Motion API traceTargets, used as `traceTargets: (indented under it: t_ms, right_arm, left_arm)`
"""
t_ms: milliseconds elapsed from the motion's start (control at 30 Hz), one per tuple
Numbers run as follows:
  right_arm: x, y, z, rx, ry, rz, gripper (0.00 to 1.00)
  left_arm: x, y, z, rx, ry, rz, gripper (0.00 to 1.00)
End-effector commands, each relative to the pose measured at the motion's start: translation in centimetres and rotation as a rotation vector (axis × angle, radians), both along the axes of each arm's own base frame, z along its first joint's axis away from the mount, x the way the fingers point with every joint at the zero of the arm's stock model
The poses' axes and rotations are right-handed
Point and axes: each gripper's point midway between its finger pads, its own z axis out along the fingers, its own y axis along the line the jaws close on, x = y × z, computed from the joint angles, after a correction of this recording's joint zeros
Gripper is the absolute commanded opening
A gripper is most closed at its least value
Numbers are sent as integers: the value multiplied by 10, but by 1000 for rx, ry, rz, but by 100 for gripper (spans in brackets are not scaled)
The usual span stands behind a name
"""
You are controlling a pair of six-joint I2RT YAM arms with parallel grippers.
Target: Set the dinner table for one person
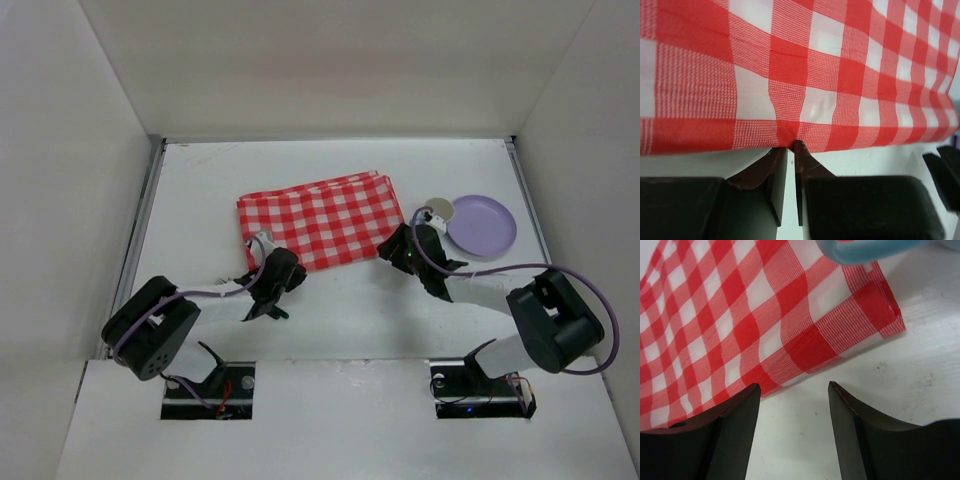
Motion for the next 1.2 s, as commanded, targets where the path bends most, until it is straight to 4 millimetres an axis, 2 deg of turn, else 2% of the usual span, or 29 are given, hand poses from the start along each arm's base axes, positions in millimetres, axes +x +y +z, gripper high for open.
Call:
traceTargets:
  t_ms: [0, 133, 200, 233, 367, 467, 567, 767, 867, 1000, 1033, 1067, 1133, 1167]
  right_arm:
    - [-4, -3, -13, 18, 37, -31, 62]
    - [0, -4, -21, 31, 63, -58, 61]
    - [5, -1, -24, 39, 76, -60, 55]
    - [8, 0, -25, 39, 79, -65, 51]
    - [13, 5, -30, 62, 94, -88, 14]
    - [3, 0, -26, 74, 75, -112, 9]
    - [-21, -8, -26, 73, 66, -123, 9]
    - [-62, -5, -34, 96, 96, -95, 10]
    - [-64, -7, -34, 86, 92, -108, 12]
    - [-60, -6, -22, 92, 66, -104, 16]
    - [-59, -7, -18, 95, 57, -105, 21]
    - [-58, -8, -14, 97, 46, -106, 31]
    - [-59, -7, -5, 93, 27, -89, 57]
    - [-59, -8, 1, 90, 17, -82, 66]
  left_arm:
    - [-22, -1, -7, 29, 35, -93, 9]
    - [-30, 15, -15, 45, 62, -94, 9]
    - [-30, 21, -16, 42, 65, -88, 9]
    - [-30, 23, -15, 38, 63, -86, 9]
    - [-28, 27, -14, 36, 59, -82, 10]
    - [-24, 32, -14, 36, 65, -77, 10]
    - [-20, 32, -15, 37, 69, -86, 11]
    - [-26, 24, -16, 32, 80, -115, 11]
    - [-34, 24, -14, 20, 77, -112, 11]
    - [-48, 28, -14, 24, 87, -91, 12]
    - [-50, 29, -14, 30, 85, -89, 14]
    - [-51, 28, -12, 33, 79, -89, 18]
    - [-52, 25, -4, 46, 51, -103, 34]
    - [-50, 23, 2, 49, 27, -107, 44]
